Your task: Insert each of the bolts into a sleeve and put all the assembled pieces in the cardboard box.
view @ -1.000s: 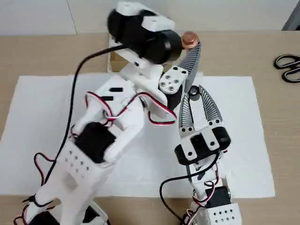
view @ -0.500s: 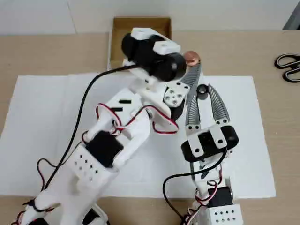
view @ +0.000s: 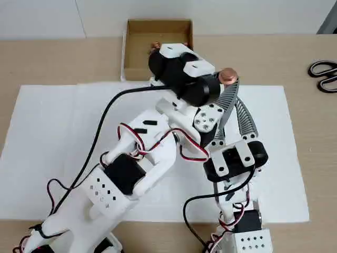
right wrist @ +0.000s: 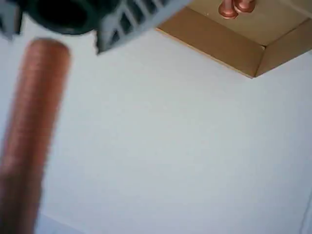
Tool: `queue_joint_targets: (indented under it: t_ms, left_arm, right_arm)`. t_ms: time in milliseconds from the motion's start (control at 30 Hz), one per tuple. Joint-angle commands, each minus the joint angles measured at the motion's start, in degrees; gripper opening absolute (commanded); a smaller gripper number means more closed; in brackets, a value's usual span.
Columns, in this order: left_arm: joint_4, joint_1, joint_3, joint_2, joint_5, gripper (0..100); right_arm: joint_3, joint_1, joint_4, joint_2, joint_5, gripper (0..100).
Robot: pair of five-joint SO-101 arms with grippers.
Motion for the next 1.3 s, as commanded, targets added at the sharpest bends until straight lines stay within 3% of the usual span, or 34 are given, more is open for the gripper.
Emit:
queue_joint_targets:
  t_ms: [0, 700, 1267]
  left_arm:
    - [-3.69, 0.26, 0.4, -0.18, -0.26, 1]
    - [-14.51, -2.11, 11.3, -0.53, 0.09, 1]
    - [-13.8, 0.7, 11.74, -0.53, 0.09, 1]
  right_arm:
    - [-2.81, 0.4, 0.31, -1.19, -0.7, 0.2]
    - [-2.81, 0.4, 0.31, -1.27, -0.7, 0.2]
    - [-2.81, 0.4, 0.31, -1.27, -0.7, 0.2]
